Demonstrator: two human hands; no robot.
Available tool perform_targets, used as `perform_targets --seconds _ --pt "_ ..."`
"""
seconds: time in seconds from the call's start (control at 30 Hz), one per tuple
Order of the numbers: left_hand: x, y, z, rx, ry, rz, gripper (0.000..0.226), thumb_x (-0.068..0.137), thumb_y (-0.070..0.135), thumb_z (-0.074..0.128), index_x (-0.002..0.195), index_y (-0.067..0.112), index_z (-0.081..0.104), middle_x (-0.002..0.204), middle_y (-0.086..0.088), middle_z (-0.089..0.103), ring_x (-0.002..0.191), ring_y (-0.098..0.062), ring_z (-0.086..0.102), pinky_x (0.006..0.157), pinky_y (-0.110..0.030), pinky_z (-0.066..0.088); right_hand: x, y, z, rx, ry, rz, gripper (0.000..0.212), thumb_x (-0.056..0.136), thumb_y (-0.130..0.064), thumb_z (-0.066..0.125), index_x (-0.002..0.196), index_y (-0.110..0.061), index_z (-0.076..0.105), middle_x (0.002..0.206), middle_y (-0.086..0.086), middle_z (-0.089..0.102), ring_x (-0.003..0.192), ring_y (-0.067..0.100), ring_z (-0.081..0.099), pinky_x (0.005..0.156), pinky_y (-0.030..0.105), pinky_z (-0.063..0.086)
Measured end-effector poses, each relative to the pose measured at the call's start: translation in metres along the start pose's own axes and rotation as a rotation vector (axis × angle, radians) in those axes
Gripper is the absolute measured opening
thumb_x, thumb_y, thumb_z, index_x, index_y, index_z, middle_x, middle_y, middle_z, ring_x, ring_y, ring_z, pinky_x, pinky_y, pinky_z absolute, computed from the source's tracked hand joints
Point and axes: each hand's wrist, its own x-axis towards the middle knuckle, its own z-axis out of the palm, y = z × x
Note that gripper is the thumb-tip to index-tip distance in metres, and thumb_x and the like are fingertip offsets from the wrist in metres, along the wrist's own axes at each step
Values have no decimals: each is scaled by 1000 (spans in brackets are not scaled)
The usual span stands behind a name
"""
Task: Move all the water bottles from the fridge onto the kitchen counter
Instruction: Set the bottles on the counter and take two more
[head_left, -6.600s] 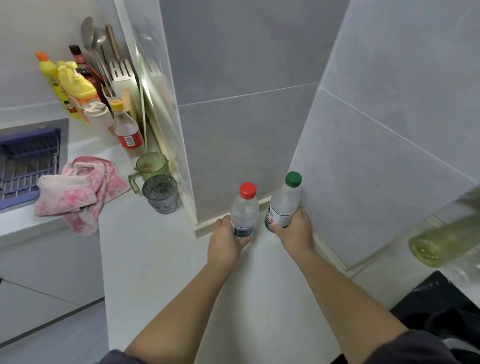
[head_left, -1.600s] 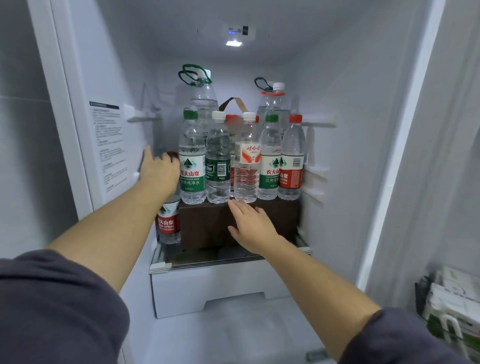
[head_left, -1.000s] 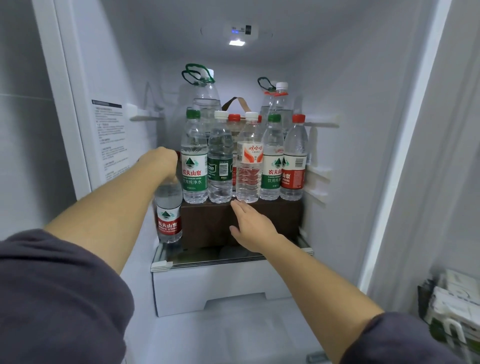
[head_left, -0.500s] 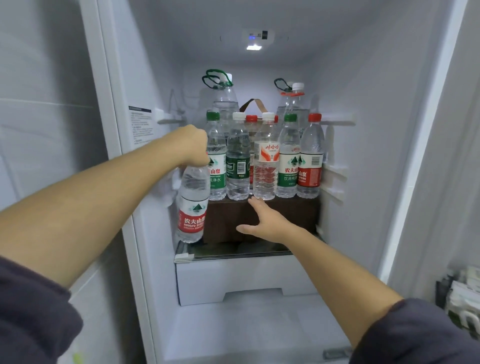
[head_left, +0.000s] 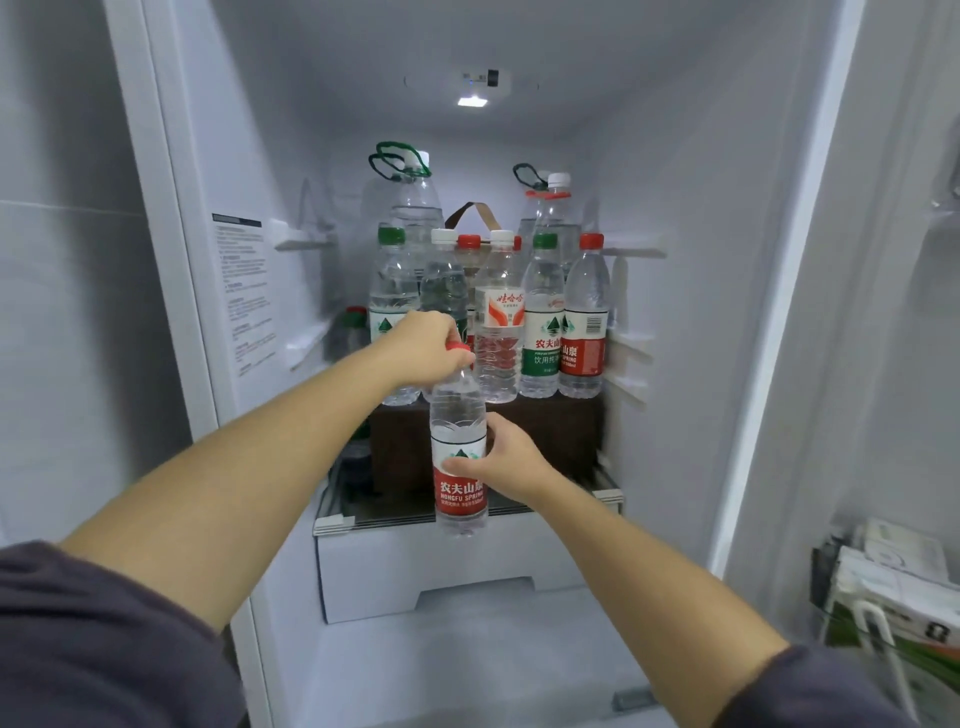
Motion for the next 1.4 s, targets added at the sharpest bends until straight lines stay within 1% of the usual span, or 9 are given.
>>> perform_targets --seconds 0.13,0.33,0.53,0.7,0.87,0.97,1.1,1.2,1.4 --pt "-1 -21 16 -140 16 -78 27 100 38 44 107 14 55 100 -6 65 88 -21 61 76 -35 48 1 5 -10 -17 162 25 60 77 -23 83 128 -20 52 125 0 63 109 13 58 92 35 50" --pt "-33 -74 78 291 7 -88 38 95 12 41 132 12 51 131 -9 48 118 -29 49 90 -42 47 9 24 -16 -40 332 100 62 74 -28 84 126 -17 51 124 2 64 115 20 60 93 37 52" --pt "-42 -68 93 422 146 -68 52 88 9 51 140 12 43 130 -6 44 115 -26 46 91 -36 42 16 27 -20 -120 390 156 64 73 -36 83 125 -20 50 125 1 63 116 24 60 94 47 53" --pt "-38 -71 97 395 172 -54 53 86 8 52 139 12 47 127 -4 47 117 -24 45 91 -35 41 19 29 -34 -194 477 227 64 75 -36 82 123 -17 44 125 6 60 116 29 59 90 46 54" --pt "-38 -76 102 399 205 -43 51 86 13 52 136 12 48 124 -3 48 117 -22 46 90 -35 42 32 4 -43 -82 530 100 74 78 -36 79 136 -19 38 128 -4 48 112 18 53 90 38 50" --pt "-35 -74 100 270 230 -70 39 88 18 50 126 11 54 119 -4 52 110 -23 51 87 -37 46 42 -11 -46 -48 526 78 53 87 -29 71 127 -16 39 122 0 50 110 19 54 89 35 47" --pt "-16 -65 67 -160 536 -205 18 86 17 58 101 13 49 106 -5 51 88 -24 54 68 -37 43 44 -6 -45 -68 486 92 52 89 -28 69 127 -16 36 118 -1 48 110 19 51 95 38 46" --pt "14 -62 35 -267 679 -262 43 82 26 68 115 13 42 120 -6 46 102 -24 51 74 -35 42 44 -6 -49 -70 468 101 56 90 -31 68 131 -17 34 118 -2 46 110 19 50 98 41 46" --pt "52 -70 21 -506 446 -390 91 78 38 78 143 5 24 146 -14 36 127 -32 45 101 -40 41 45 0 -48 -87 468 99 52 90 -34 67 128 -20 34 118 -3 48 110 19 52 99 46 46"
